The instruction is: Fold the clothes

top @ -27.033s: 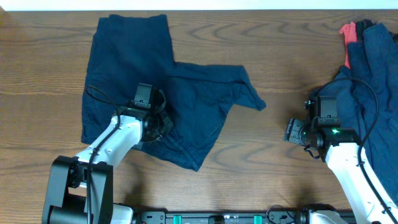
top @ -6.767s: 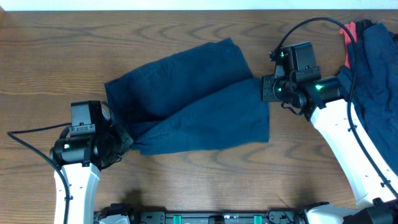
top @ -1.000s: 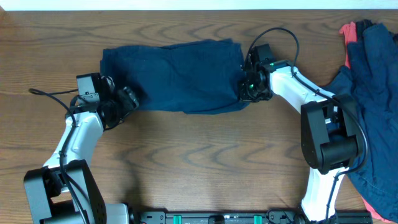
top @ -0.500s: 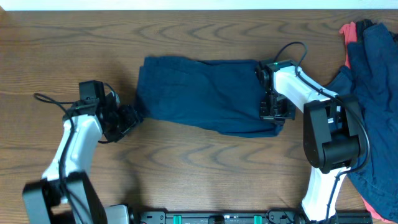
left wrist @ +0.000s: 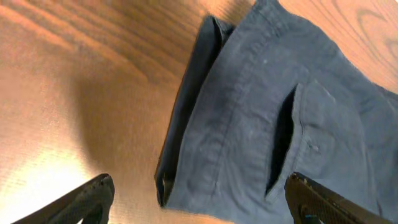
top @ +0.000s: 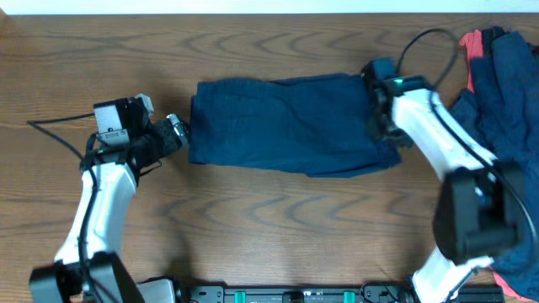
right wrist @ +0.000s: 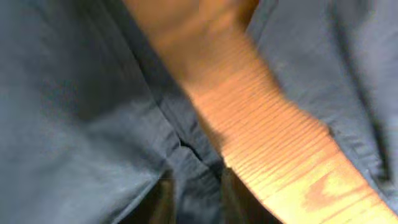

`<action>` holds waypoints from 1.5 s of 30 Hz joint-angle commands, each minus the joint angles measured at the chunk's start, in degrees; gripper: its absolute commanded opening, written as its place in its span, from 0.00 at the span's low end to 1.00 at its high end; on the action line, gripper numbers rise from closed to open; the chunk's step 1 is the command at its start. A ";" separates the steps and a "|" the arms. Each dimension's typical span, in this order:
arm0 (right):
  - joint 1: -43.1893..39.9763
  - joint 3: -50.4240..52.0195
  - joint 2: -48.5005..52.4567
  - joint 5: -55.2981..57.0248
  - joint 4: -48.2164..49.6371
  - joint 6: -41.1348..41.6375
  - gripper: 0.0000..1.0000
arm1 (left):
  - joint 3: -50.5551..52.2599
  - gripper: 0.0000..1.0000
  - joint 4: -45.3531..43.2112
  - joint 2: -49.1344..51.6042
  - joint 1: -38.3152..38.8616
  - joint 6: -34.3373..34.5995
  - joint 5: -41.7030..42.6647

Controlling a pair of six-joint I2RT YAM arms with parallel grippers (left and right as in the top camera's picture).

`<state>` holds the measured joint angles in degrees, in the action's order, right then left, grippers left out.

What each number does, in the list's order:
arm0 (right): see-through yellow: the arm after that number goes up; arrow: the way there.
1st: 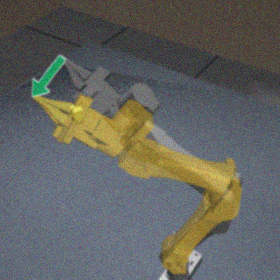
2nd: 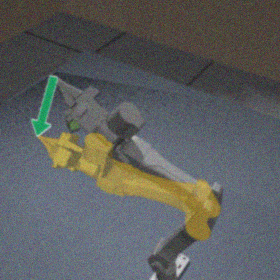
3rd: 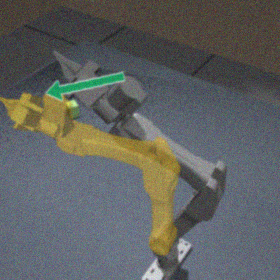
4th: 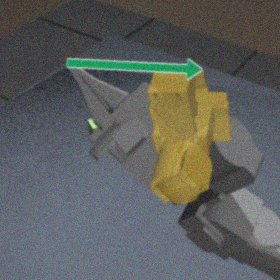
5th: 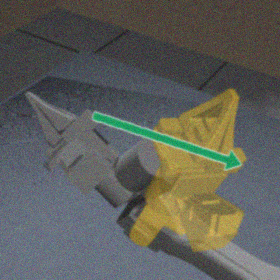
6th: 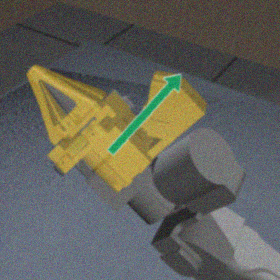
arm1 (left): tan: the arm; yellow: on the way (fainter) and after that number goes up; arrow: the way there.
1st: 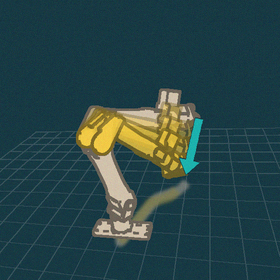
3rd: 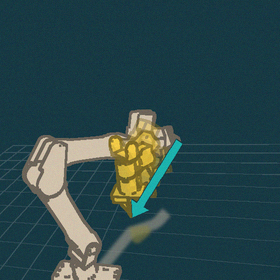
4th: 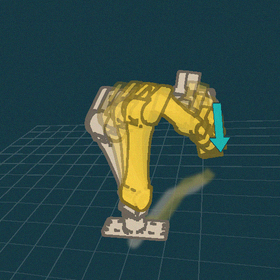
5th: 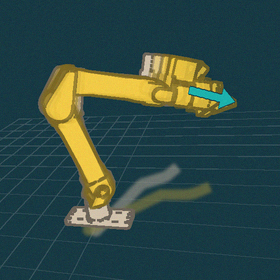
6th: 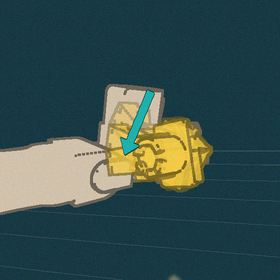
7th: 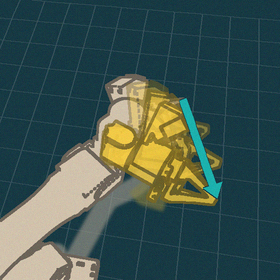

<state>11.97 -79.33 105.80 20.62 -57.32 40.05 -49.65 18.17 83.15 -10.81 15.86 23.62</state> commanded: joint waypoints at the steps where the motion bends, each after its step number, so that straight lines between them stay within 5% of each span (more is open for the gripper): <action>1: -0.44 -0.13 -3.96 1.66 0.22 0.98 0.30 | -0.35 0.89 -3.34 3.87 0.02 -1.05 1.95; 10: -0.26 -0.13 -5.29 -5.84 -0.33 -4.09 0.30 | -0.35 0.90 -19.37 13.99 1.51 -1.05 8.81; 21: 0.46 -0.13 -5.29 -8.87 -0.55 -4.15 0.29 | -0.35 0.89 -23.85 25.03 5.55 -1.05 9.07; 23: 0.46 -0.13 -5.29 -8.87 -0.55 -4.15 0.29 | -0.35 0.77 -22.91 25.51 6.58 -1.05 10.32; 29: 0.48 -0.13 -5.29 -8.87 -0.74 -4.20 0.29 | -0.35 0.08 -16.44 25.44 7.80 -1.05 10.32; 35: 0.48 -0.13 -5.29 -9.81 -0.68 -8.20 0.29 | -0.35 0.06 -9.90 24.44 4.85 -1.05 10.21; 41: 1.05 -0.11 -5.29 -30.03 4.57 -28.02 0.24 | -0.35 0.06 -2.29 18.69 2.95 -1.62 10.21; 45: 3.26 -0.11 -5.29 -36.79 6.36 -30.49 0.01 | -0.37 0.06 2.23 11.13 3.02 -2.32 10.21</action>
<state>13.37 -79.33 100.75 -6.76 -51.31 16.21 -50.35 18.76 99.85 -7.75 14.72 34.98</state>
